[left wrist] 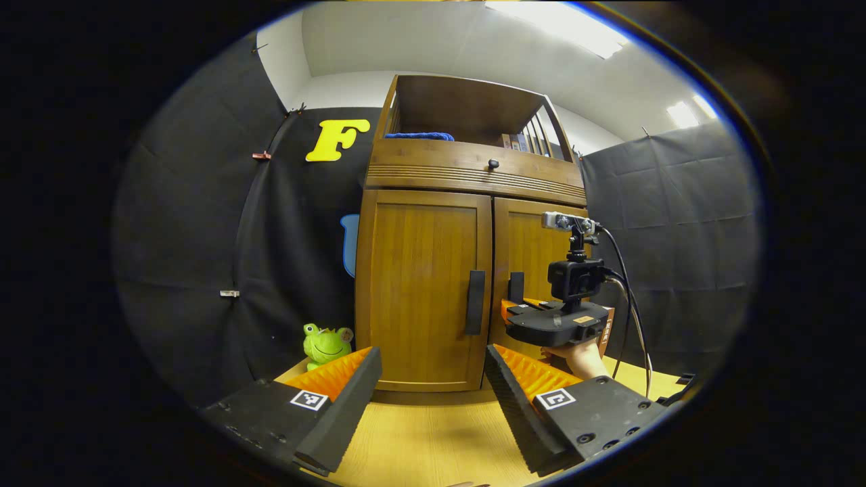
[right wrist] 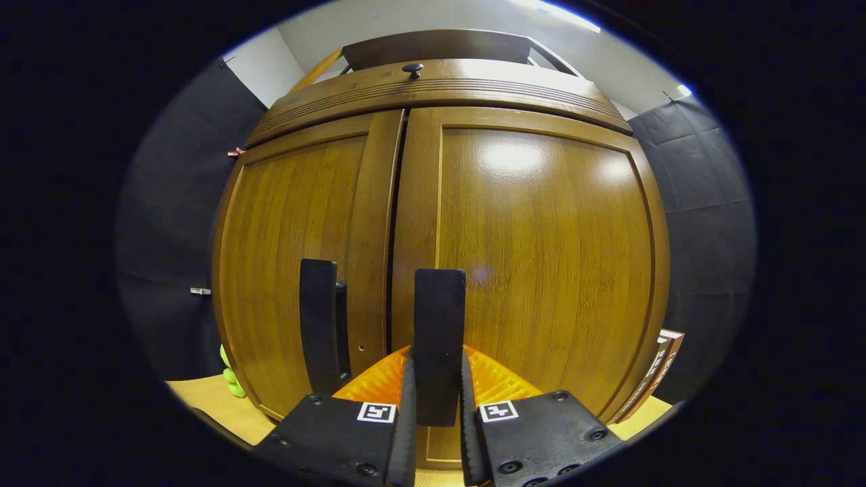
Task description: Open the right door of the double-door shoe cabinet with the right hand, and open the left door with the left hand.
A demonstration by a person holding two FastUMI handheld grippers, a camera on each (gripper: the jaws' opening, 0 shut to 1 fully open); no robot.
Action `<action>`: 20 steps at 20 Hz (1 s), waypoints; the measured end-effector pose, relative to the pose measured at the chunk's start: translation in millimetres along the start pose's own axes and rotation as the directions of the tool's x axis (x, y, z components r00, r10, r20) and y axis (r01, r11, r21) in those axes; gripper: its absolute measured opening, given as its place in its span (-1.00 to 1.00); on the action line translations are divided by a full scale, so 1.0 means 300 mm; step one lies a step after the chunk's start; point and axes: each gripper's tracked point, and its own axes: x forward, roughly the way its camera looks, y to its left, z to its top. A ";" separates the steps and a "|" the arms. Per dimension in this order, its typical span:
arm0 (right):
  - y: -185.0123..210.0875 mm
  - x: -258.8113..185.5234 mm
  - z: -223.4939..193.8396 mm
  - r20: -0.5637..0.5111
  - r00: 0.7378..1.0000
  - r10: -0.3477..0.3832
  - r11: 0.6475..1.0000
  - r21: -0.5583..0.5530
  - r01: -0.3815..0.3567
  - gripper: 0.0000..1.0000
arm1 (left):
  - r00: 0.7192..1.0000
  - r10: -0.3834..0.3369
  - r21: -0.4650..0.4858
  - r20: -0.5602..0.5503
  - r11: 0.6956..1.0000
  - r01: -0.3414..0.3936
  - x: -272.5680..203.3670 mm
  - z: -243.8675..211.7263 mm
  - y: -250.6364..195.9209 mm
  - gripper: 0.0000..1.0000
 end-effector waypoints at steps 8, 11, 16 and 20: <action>0.002 -0.103 0.014 -0.014 0.998 0.055 0.998 0.006 -0.055 -0.40 | 1.000 -0.003 -0.010 0.019 1.000 0.003 -0.043 0.025 -0.028 0.92; -0.008 -0.168 0.021 -0.015 0.996 0.083 0.996 0.012 -0.083 -0.48 | 1.000 -0.018 -0.011 0.008 1.000 0.018 -0.055 0.019 -0.053 0.92; -0.042 -0.284 0.047 -0.009 0.992 0.128 0.992 0.012 -0.128 -0.40 | 0.996 -0.095 -0.008 -0.002 0.995 0.095 -0.077 0.017 -0.170 0.92; -0.091 -0.392 0.058 -0.004 0.989 0.146 0.989 -0.004 -0.146 -0.48 | 0.989 -0.147 -0.014 -0.004 0.989 0.147 -0.078 0.015 -0.248 0.92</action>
